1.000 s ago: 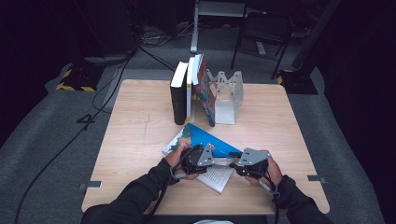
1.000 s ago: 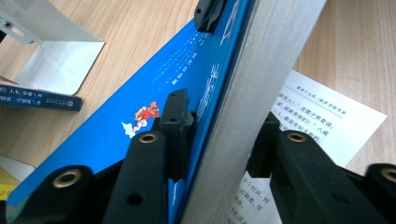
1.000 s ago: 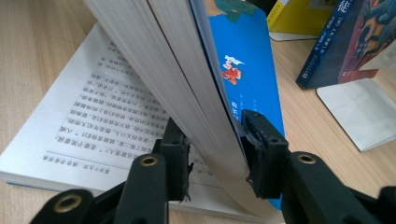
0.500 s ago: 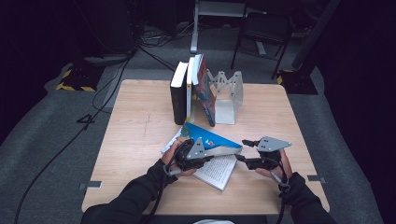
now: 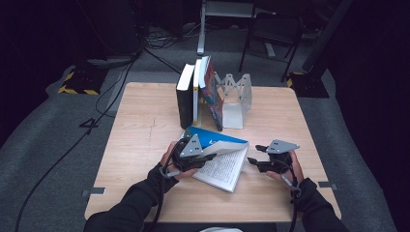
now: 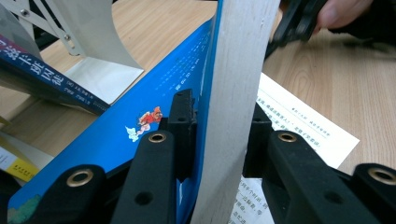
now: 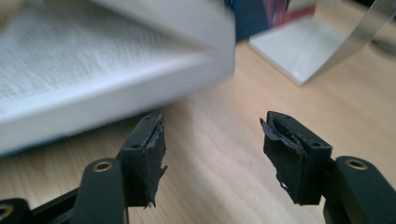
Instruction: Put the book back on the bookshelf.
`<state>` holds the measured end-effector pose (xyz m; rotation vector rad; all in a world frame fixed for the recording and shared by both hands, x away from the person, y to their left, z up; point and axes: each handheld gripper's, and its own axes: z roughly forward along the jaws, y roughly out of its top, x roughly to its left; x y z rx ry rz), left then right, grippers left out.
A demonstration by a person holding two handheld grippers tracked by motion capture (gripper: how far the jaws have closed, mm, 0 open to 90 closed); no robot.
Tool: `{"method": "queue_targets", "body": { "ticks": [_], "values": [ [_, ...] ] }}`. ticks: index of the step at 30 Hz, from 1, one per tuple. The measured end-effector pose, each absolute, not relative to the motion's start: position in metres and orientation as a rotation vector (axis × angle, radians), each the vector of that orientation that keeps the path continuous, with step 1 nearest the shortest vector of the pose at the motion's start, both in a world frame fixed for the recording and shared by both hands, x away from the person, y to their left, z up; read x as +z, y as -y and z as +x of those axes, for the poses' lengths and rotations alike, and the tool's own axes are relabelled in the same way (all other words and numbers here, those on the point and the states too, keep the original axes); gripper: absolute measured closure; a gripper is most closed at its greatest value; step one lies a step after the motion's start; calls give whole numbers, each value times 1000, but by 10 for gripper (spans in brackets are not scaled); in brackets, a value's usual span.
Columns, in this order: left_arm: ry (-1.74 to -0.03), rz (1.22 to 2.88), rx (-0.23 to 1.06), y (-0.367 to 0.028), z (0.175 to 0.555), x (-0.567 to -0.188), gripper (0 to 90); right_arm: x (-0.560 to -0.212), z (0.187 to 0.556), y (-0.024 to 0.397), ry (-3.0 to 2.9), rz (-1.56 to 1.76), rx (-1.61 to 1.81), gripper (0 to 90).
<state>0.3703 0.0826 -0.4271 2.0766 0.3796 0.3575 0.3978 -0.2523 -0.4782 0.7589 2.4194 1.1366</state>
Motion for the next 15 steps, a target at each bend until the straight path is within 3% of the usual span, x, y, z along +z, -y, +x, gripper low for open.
{"method": "queue_targets", "body": {
  "ticks": [6, 11, 15],
  "values": [
    [-375, 2088, 358, -82, 370, -427, 725, -486, 399, 237, -2479, 714, 1179, 369],
    [-390, 2055, 342, -84, 368, -422, 726, -471, 387, 232, -2403, 637, 1224, 462],
    [-396, 2019, 326, -84, 364, -414, 732, -454, 383, 234, -2348, 633, 1301, 441]
  ]
}}
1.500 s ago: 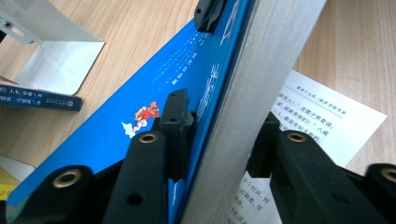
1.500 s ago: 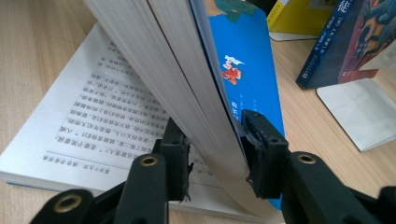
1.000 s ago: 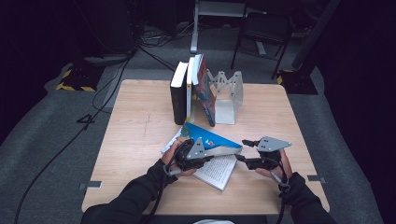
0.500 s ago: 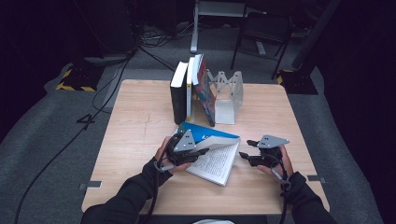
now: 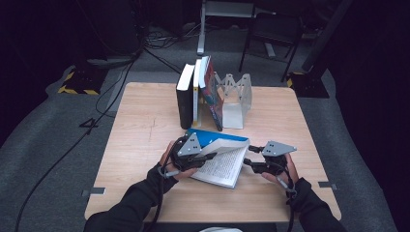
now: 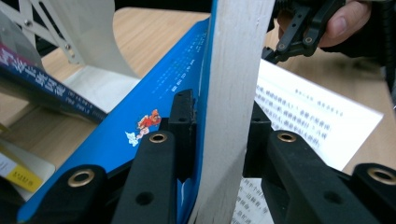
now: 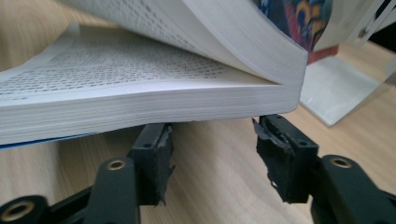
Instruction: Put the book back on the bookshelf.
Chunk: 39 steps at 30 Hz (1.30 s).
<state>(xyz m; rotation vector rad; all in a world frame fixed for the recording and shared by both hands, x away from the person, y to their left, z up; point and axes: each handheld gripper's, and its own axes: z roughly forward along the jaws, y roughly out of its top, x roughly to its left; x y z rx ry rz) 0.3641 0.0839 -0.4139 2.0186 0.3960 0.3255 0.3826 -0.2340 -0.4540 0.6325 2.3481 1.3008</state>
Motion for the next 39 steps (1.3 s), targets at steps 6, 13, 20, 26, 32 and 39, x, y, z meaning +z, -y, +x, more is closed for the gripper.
{"method": "queue_targets", "body": {
  "ticks": [6, 13, 20, 26, 32, 39],
  "values": [
    [-389, 1967, 318, -81, 351, -403, 744, -425, 372, 236, -2273, 576, 1343, 441],
    [-420, 1901, 309, -97, 345, -396, 743, -395, 369, 223, -2208, 475, 1360, 441],
    [-468, 1857, 350, -112, 338, -397, 739, -377, 368, 196, -2157, 434, 1401, 441],
    [-524, 1826, 417, -125, 328, -397, 729, -367, 368, 179, -2141, 406, 1434, 440],
    [-556, 1837, 521, -123, 315, -399, 675, -357, 368, 161, -2127, 421, 1387, 407],
    [-598, 1843, 506, -122, 317, -402, 619, -361, 375, 143, -2174, 425, 1343, 391]
  ]
}}
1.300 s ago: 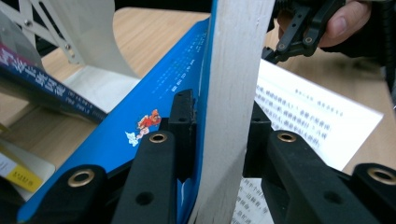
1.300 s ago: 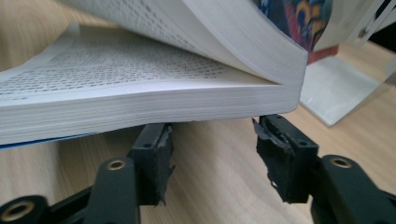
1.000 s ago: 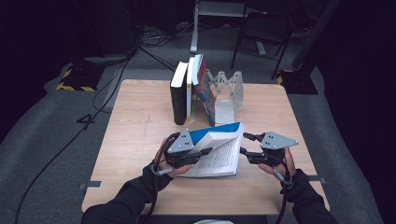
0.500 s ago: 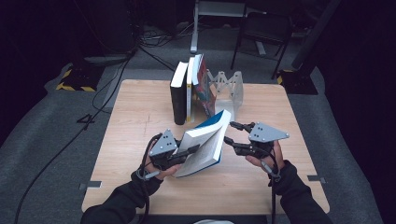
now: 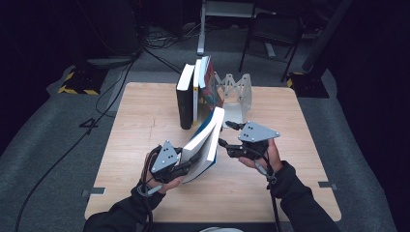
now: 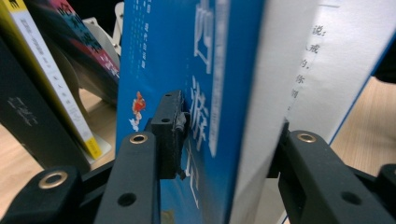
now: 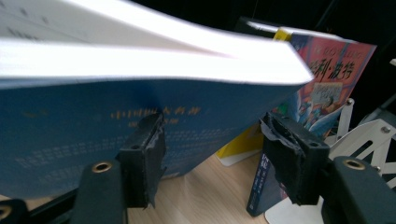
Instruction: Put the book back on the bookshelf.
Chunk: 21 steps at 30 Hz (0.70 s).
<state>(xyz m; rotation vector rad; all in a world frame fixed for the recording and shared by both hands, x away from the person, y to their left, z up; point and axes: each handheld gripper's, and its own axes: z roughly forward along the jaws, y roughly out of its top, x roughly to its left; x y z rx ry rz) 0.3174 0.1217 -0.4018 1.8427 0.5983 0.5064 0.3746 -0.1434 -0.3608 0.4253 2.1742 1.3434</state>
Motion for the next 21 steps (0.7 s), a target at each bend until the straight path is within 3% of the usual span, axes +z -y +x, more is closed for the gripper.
{"method": "queue_targets", "body": {
  "ticks": [6, 21],
  "values": [
    [-565, 1834, 424, -123, 326, -403, 702, -365, 379, 151, -2167, 432, 1394, 362],
    [-479, 1783, 303, -77, 348, -401, 671, -362, 373, 197, -2080, 496, 1361, 412]
  ]
}}
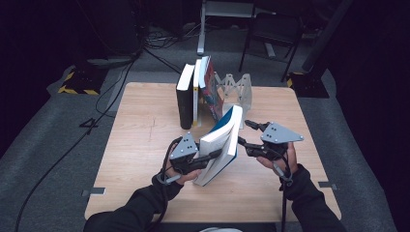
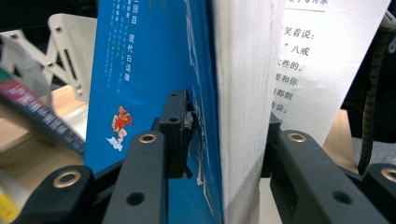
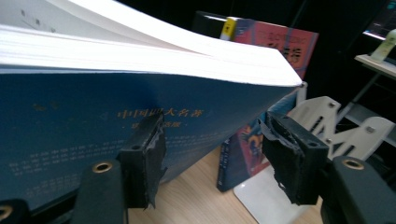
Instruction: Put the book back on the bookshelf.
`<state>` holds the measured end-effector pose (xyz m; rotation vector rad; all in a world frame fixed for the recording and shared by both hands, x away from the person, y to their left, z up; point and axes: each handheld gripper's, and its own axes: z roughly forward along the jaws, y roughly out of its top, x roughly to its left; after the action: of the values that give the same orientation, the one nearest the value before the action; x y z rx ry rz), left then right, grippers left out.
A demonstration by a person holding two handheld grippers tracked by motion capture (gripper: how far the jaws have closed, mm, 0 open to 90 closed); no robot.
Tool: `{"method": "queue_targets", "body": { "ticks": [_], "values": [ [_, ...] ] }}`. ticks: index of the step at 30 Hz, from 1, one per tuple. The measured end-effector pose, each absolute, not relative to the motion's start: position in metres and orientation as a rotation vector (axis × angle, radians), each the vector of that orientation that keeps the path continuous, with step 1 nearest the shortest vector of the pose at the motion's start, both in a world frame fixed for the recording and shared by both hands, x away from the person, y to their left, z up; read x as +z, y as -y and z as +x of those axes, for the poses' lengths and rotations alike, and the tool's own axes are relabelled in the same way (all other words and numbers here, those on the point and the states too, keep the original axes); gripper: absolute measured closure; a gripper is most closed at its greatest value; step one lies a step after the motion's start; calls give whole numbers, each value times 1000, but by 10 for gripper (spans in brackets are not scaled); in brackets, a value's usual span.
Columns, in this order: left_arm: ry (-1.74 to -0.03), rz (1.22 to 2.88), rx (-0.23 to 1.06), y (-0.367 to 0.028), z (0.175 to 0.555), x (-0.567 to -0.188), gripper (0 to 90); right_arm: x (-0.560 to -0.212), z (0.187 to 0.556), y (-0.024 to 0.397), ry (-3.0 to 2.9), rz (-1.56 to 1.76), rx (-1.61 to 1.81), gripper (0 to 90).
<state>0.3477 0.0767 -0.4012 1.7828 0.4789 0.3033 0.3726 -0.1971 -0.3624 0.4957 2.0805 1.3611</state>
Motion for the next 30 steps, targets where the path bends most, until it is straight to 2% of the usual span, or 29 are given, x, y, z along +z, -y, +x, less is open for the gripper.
{"method": "queue_targets", "body": {
  "ticks": [7, 22, 26, 30],
  "values": [
    [-495, 1764, 300, -61, 356, -401, 648, -358, 377, 209, -2041, 525, 1348, 465],
    [-454, 1834, 405, -78, 344, -399, 570, -371, 361, 196, -2086, 448, 1362, 414],
    [-412, 1895, 425, -80, 334, -401, 532, -376, 357, 194, -2112, 431, 1357, 408],
    [-376, 1953, 387, -79, 323, -408, 455, -381, 354, 191, -2133, 417, 1338, 417]
  ]
}}
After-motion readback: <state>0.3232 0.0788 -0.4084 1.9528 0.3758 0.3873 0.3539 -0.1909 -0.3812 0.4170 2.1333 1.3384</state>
